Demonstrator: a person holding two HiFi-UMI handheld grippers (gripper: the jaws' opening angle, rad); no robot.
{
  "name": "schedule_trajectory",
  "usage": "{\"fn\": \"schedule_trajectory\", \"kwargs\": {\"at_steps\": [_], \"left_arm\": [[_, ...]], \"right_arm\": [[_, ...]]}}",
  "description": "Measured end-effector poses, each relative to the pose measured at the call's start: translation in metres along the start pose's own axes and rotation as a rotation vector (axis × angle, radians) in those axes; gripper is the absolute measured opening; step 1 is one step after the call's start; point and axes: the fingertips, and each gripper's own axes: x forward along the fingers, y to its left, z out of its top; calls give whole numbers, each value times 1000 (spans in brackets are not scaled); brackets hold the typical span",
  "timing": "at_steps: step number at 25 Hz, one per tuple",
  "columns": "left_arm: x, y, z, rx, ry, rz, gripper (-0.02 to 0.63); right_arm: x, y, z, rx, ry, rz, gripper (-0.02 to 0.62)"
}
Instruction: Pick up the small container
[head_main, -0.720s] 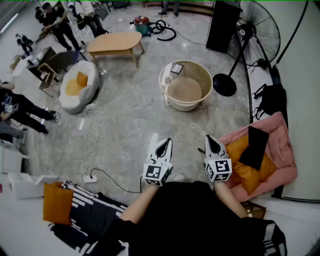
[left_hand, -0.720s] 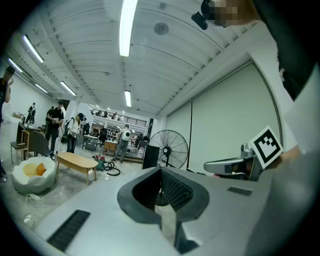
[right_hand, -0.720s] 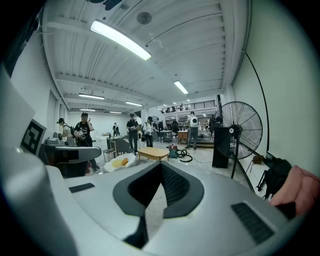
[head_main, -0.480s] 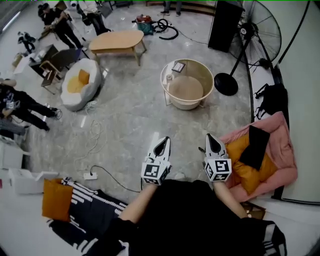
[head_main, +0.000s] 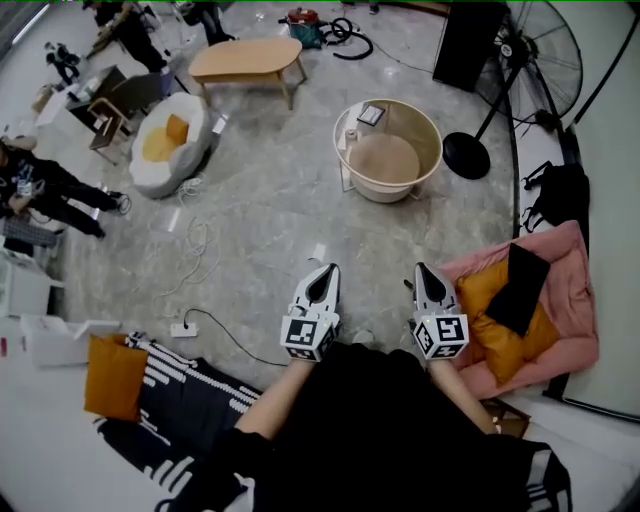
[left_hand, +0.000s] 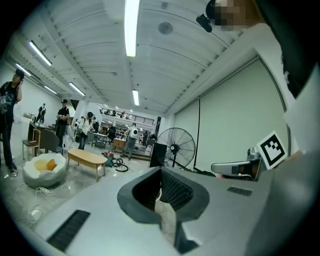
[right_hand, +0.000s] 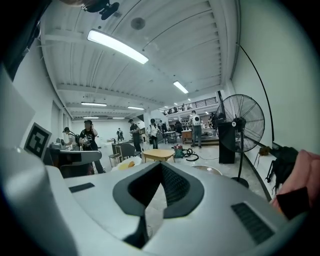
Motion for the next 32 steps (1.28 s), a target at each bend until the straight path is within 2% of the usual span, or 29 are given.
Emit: {"fn": "schedule_trajectory", "kwargs": {"at_steps": [4, 9, 14, 20, 22, 26, 32], "left_arm": [[18, 9, -8, -9, 15, -24, 18], [66, 35, -4, -12, 17, -85, 19], [115, 75, 5, -27, 20, -82, 18], [182, 132, 23, -46, 28, -110, 19], [202, 152, 33, -19, 29, -116, 19], [240, 184, 59, 107, 34, -130, 19], [284, 236, 84, 58, 29, -128, 19]], "right_arm": [[12, -3, -7, 30, 9, 0, 21], [53, -14, 3, -23, 35, -31, 21], [111, -32, 5, -37, 77, -53, 21], [203, -51, 28, -100, 105, -135, 21], [235, -49, 35, -101, 117, -126, 21], [296, -45, 50, -107, 148, -113, 21], [366, -45, 70, -100, 159, -117, 21]]}}
